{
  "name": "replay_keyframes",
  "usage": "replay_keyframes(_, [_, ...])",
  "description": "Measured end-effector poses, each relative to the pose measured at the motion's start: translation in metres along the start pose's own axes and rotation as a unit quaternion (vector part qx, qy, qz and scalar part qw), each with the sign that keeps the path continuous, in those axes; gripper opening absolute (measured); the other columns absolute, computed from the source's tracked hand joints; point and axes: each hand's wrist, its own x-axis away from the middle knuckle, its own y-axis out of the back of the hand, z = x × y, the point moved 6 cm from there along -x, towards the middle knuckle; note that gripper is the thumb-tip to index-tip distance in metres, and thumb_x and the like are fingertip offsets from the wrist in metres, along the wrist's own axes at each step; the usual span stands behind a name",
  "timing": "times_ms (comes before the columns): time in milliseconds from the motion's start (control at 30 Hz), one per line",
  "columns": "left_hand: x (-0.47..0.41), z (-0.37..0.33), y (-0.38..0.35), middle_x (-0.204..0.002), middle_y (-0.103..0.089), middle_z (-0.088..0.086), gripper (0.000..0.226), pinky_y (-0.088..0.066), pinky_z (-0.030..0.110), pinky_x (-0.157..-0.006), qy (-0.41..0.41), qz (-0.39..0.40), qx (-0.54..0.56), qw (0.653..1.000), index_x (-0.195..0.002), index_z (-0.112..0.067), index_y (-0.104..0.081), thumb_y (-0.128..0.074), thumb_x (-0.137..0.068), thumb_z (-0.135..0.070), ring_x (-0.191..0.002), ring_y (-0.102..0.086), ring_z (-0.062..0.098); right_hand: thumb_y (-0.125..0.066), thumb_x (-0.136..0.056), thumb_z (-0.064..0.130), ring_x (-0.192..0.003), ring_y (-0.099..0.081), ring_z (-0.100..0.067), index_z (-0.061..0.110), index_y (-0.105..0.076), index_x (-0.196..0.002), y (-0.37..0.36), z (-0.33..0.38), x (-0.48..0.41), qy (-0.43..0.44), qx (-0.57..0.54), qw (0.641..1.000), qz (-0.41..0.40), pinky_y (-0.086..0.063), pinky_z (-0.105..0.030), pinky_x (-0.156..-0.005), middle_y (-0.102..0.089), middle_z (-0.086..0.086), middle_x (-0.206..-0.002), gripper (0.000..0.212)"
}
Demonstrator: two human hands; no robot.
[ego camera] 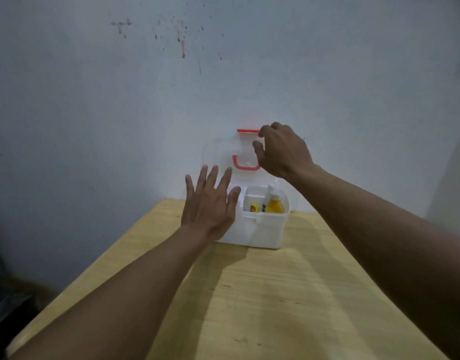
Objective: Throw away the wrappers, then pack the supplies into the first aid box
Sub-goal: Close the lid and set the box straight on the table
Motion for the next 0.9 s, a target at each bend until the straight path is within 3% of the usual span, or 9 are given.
replay_keyframes(133, [-0.047,0.007,0.009,-0.164,-0.012,0.007,0.056,-0.002,0.051,-0.121,0.023,-0.021,0.029,0.999,-0.156,-0.025,-0.014,-0.023,-0.103,-0.040,-0.152,-0.002,0.023,-0.045,-0.098,0.043,-0.122,-0.049,-0.038,0.005,-0.047,-0.136,-0.003,-0.019,-0.005,-0.067,-0.002,0.997,0.040,-0.047,-0.050,-0.093,-0.050,-0.020,-0.135,0.055])
replay_keyframes(267, [-0.084,0.013,0.014,-0.165,-0.001,0.007,0.069,-0.004,0.051,-0.121,0.054,-0.023,0.025,0.998,-0.157,-0.023,-0.003,-0.037,-0.097,-0.016,-0.152,0.001,0.025,-0.042,-0.099,0.050,-0.133,-0.042,-0.040,0.007,-0.028,-0.150,-0.020,-0.033,-0.009,-0.121,-0.055,0.983,0.126,-0.040,-0.050,-0.103,-0.038,-0.020,-0.150,0.069])
replay_keyframes(333, [-0.092,0.014,0.015,-0.165,0.002,0.006,0.070,-0.003,0.052,-0.121,0.070,-0.012,0.046,0.996,-0.156,-0.023,0.001,-0.037,-0.097,-0.017,-0.151,0.003,0.026,-0.042,-0.098,0.055,-0.138,-0.037,-0.040,0.008,-0.022,-0.154,-0.027,-0.036,-0.008,-0.128,-0.069,0.976,0.165,-0.036,-0.050,-0.108,-0.031,-0.019,-0.155,0.076])
replay_keyframes(467, [-0.101,0.012,0.013,-0.165,-0.006,0.007,0.062,-0.007,0.055,-0.120,0.081,0.001,0.088,0.993,-0.156,-0.025,-0.003,-0.031,-0.102,-0.033,-0.151,-0.008,0.029,-0.039,-0.101,0.051,-0.134,-0.042,-0.040,0.005,-0.031,-0.150,-0.016,-0.039,-0.006,-0.135,-0.112,0.973,0.151,-0.036,-0.047,-0.108,-0.030,-0.021,-0.152,0.068])
replay_keyframes(600, [-0.099,0.010,0.033,-0.145,-0.033,0.013,0.055,-0.035,0.051,-0.109,0.092,-0.069,0.084,0.990,-0.151,-0.022,-0.029,-0.033,-0.101,-0.044,-0.129,-0.041,0.033,-0.038,-0.104,0.043,-0.122,-0.052,-0.038,0.003,-0.047,-0.139,-0.004,-0.040,0.001,-0.145,-0.143,0.969,0.137,-0.040,-0.043,-0.103,-0.035,-0.020,-0.142,0.055])
replay_keyframes(733, [-0.085,0.014,0.043,-0.140,-0.039,0.008,0.043,-0.043,0.048,-0.102,0.078,-0.082,0.112,0.987,-0.133,-0.023,-0.053,-0.032,-0.101,-0.043,-0.123,-0.048,0.030,-0.047,-0.100,0.046,-0.111,-0.061,-0.035,0.010,-0.055,-0.136,0.007,-0.035,0.017,-0.136,-0.137,0.974,0.115,-0.044,-0.040,-0.101,-0.041,-0.015,-0.137,0.052])
replay_keyframes(800, [-0.071,0.016,0.043,-0.143,-0.042,0.006,0.038,-0.045,0.047,-0.099,0.063,-0.084,0.124,0.987,-0.125,-0.022,-0.056,-0.031,-0.102,-0.040,-0.121,-0.051,0.029,-0.052,-0.097,0.049,-0.113,-0.061,-0.030,0.015,-0.055,-0.138,0.012,-0.033,0.031,-0.133,-0.143,0.974,0.116,-0.044,-0.038,-0.101,-0.043,-0.012,-0.138,0.054])
replay_keyframes(900, [-0.052,0.015,0.041,-0.126,-0.058,0.005,0.033,-0.048,0.041,-0.088,0.051,-0.078,0.156,0.983,-0.117,-0.021,-0.054,-0.028,-0.103,-0.036,-0.106,-0.056,0.026,-0.056,-0.093,0.052,-0.117,-0.058,-0.025,0.020,-0.054,-0.138,0.013,-0.032,0.053,-0.137,-0.161,0.968,0.137,-0.043,-0.035,-0.100,-0.043,-0.008,-0.140,0.056])
